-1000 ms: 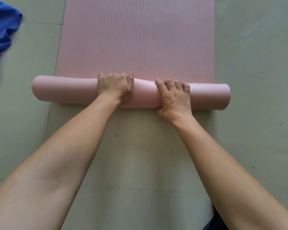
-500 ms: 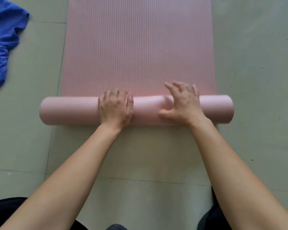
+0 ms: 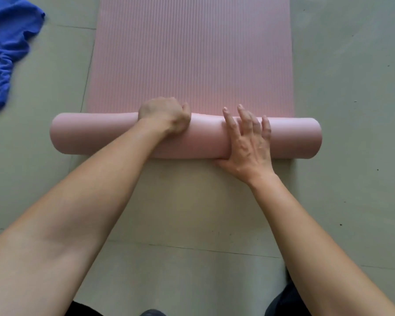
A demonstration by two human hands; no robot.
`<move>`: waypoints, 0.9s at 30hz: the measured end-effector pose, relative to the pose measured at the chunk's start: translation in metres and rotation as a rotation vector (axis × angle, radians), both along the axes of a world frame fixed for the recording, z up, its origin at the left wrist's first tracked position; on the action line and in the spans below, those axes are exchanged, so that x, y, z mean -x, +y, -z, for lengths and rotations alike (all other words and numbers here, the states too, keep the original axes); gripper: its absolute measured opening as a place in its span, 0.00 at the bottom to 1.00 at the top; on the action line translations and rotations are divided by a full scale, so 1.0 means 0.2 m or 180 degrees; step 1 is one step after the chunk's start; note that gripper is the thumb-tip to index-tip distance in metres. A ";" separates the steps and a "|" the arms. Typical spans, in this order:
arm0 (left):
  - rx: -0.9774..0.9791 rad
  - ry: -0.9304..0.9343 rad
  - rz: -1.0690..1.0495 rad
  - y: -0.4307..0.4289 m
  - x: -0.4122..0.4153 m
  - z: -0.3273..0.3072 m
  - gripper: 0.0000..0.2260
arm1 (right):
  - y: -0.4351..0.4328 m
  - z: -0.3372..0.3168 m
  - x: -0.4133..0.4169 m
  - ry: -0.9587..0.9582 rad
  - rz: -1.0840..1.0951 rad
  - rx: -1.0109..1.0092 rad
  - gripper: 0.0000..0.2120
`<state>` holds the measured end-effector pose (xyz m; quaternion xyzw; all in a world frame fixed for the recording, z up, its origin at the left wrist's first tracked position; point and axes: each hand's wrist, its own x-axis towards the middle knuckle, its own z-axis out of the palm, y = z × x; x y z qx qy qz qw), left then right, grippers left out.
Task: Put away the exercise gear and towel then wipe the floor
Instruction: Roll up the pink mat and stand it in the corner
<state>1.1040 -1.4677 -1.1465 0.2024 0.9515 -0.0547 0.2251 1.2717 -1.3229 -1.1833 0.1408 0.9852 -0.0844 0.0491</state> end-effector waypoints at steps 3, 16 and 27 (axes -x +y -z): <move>0.0170 -0.0584 -0.0295 -0.05 -0.01 0.05 0.29 | 0.03 -0.06 0.08 -0.0609 -0.0229 0.0027 0.61; -0.0494 0.1011 0.0175 -0.15 -0.17 0.27 0.26 | 0.01 0.12 0.02 0.0804 -0.0150 -0.0092 0.38; 0.0040 -0.0816 -0.0002 0.04 0.00 0.17 0.29 | 0.04 0.00 0.04 -0.0073 -0.0213 -0.0246 0.50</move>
